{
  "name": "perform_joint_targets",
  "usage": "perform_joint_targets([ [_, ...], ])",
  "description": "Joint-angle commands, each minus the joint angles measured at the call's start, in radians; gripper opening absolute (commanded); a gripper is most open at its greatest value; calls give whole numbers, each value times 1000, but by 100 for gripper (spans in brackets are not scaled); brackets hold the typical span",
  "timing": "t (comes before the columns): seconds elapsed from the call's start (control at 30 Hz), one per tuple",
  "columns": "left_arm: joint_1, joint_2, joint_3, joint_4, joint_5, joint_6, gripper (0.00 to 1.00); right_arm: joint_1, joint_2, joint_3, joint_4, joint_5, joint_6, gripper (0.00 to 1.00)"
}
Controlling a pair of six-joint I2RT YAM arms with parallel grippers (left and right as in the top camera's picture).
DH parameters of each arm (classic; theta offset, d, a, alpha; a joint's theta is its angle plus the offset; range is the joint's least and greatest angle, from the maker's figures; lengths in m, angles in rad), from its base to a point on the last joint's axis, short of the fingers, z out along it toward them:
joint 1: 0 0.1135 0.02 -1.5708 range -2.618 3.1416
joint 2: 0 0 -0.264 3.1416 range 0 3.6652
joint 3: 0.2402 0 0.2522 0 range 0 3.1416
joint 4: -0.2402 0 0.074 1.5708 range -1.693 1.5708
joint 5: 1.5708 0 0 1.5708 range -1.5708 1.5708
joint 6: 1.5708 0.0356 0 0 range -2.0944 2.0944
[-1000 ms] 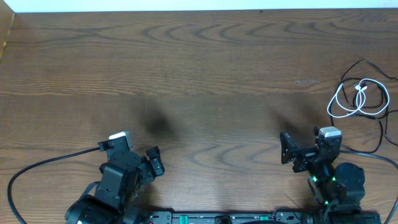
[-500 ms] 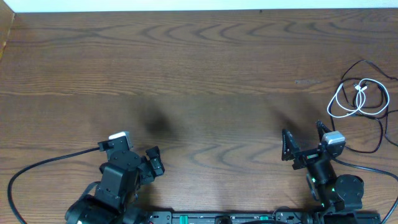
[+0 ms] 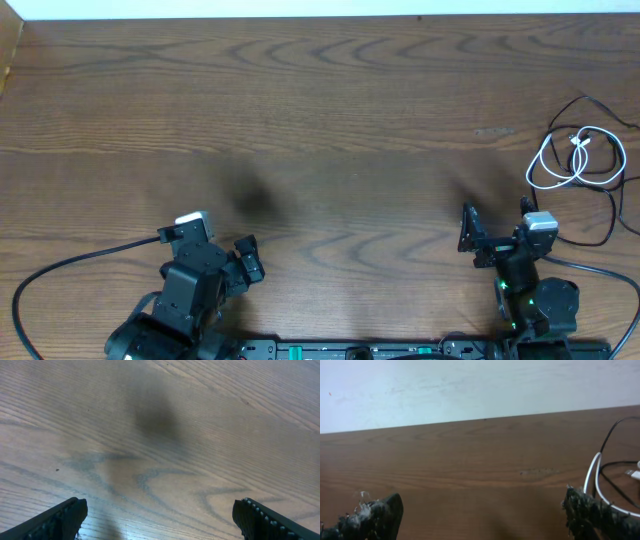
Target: Untangle cables
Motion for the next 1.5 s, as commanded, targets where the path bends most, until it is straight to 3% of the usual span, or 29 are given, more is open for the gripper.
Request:
perform_joint_targets([
  [0.0,-1,-1,-2,-3,-24,5,97,-4,-10,-9,3,21,-68,99],
  [0.33,-1,-1,-2,-3,-24,5,97,12,-10,-9,2,8,-116,99],
  [0.53,-1,-1,-2,-3,-24,5,97,20,-10,-20,71,6,-254,99],
  [1.47,-1,-1,-2,-3,-24,5,97,20,-10,-20,28,11,-227,99],
])
